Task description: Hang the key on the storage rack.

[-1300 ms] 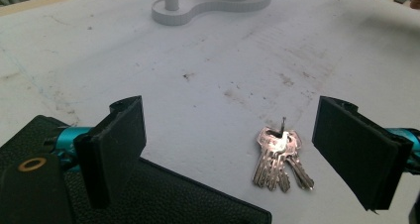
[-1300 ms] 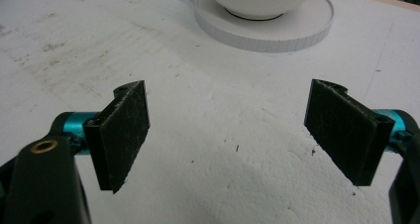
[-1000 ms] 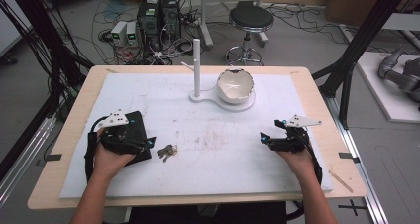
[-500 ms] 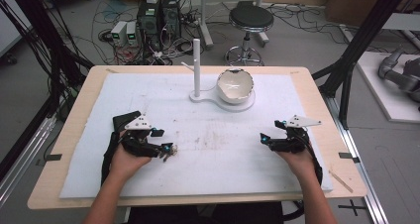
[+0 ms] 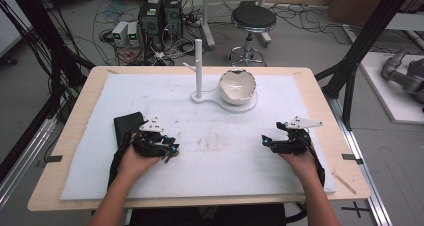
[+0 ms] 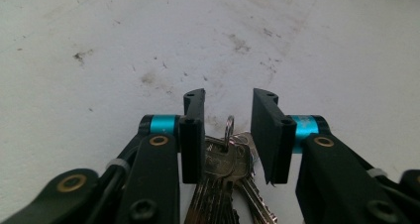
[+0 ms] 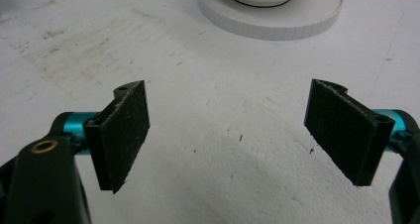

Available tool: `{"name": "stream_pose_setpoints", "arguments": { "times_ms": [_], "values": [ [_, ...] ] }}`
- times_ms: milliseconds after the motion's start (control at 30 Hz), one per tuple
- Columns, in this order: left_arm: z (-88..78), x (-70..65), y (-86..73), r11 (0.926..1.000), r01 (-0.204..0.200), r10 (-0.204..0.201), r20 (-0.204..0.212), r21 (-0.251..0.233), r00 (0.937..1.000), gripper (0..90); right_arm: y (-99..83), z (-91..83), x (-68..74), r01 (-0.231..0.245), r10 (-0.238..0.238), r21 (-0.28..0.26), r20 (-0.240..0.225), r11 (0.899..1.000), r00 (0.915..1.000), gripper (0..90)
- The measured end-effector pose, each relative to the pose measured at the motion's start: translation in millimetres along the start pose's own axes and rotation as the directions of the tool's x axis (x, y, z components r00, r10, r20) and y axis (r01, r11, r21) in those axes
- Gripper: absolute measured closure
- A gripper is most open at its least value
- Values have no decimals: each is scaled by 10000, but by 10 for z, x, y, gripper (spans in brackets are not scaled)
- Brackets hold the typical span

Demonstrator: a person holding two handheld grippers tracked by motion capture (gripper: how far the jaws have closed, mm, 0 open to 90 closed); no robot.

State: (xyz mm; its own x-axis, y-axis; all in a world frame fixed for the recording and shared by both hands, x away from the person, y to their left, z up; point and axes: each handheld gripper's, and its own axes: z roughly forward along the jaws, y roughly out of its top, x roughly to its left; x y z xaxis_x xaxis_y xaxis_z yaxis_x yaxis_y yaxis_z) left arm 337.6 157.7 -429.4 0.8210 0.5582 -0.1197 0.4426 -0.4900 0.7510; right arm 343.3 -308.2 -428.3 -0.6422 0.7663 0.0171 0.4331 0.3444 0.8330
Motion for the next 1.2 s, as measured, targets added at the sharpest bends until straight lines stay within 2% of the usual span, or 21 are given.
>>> {"name": "stream_pose_setpoints", "arguments": {
  "times_ms": [67, 167, 200, 233, 300, 433, 500, 533, 567, 633, 667, 700, 733, 800, 833, 867, 900, 933, 967, 1100, 1200],
  "values": [
    [21, -7, -2, 9999, 10, -10, -8, 131, 10000, 703, 0, -1, -4, 12, -12, -25, 30, 10000, 10000, 179],
    [30, -10, -3, 9999, -35, 35, 6, 159, 10000, 810, 0, -4, -4, 2, -2, -29, 36, 10000, 10000, 179],
    [24, -10, -4, 9998, -83, 81, 151, 158, 9999, 810, 0, -6, -5, -9, 9, -20, 22, 10000, 10000, 179],
    [22, -16, -1, 9998, -168, 165, 180, 147, 9997, 869, -1, -6, -5, -4, 4, -14, 21, 10000, 10000, 179],
    [23, -45, 15, 9995, -244, 244, 16, 201, 9997, 877, 0, -6, -3, 44, -44, -33, 25, 10000, 10000, 179],
    [-17, -76, 50, 9992, -365, 365, -33, 135, 9993, 879, -1, -6, -3, 23, -23, -19, 11, 10000, 10000, 179],
    [-96, -97, 95, 9991, -400, 400, 2, -111, 9992, 879, -1, -10, -5, 0, 0, -32, 12, 10000, 10000, 179],
    [-208, -118, 160, 9979, -468, 468, -14, -441, 9989, 879, 0, -15, -8, -5, 5, -98, 11, 10000, 10000, 179],
    [-208, -118, 160, 9979, -468, 468, -14, -441, 9989, 879, 0, -18, -7, -46, 46, -120, -11, 9999, 10000, 179],
    [-397, -146, 274, 9939, -611, 600, -155, -915, 9981, 879, -1, -22, -9, -46, 46, -153, -5, 9999, 10000, 179],
    [-397, -146, 274, 9939, -611, 600, -155, -915, 9981, 879, -1, -23, -10, -41, 41, -170, 6, 9998, 10000, 179],
    [-455, -151, 314, 9916, -643, 631, -146, -1123, 9979, 879, -1, -23, -10, -41, 41, -170, 6, 9998, 10000, 179],
    [-555, -148, 411, 9875, -499, 498, -45, -1494, 9987, 880, 0, -21, -9, -50, 50, -166, -16, 9998, 10000, 179],
    [-641, -149, 538, 9849, -600, 590, -106, -1623, 9982, 880, 1, -17, -6, -41, 41, -133, -17, 9999, 10000, 179],
    [-641, -149, 538, 9849, -600, 590, -106, -1623, 9982, 880, 1, -15, -6, -33, 32, -139, -20, 9999, 10000, 179],
    [-711, -155, 683, 9829, -777, 749, -228, -1672, 9969, 880, 1, -16, -4, -14, 13, -141, -13, 9999, 10000, 179],
    [-711, -155, 683, 9829, -777, 749, -228, -1672, 9969, 880, 1, -16, -6, 6, -7, -150, -27, 9999, 10000, 179],
    [-770, -158, 831, 9802, -938, 904, -272, -1742, 9955, 880, 1, -17, -6, -16, 15, -162, -31, 9999, 10000, 179],
    [-770, -158, 831, 9802, -938, 904, -272, -1742, 9955, 880, 1, -17, -6, -16, 15, -162, -31, 9999, 10000, 179],
    [-806, -138, 1118, 9744, -1101, 1072, -255, -1958, 9939, 881, 1, -16, -3, -17, 17, -142, 22, 9999, 10000, 179],
    [-777, -96, 1313, 9719, -1023, 1027, -94, -2121, 9947, 880, 2, -15, 0, -10, 10, -105, 6, 9999, 10000, 179]
  ]
}}
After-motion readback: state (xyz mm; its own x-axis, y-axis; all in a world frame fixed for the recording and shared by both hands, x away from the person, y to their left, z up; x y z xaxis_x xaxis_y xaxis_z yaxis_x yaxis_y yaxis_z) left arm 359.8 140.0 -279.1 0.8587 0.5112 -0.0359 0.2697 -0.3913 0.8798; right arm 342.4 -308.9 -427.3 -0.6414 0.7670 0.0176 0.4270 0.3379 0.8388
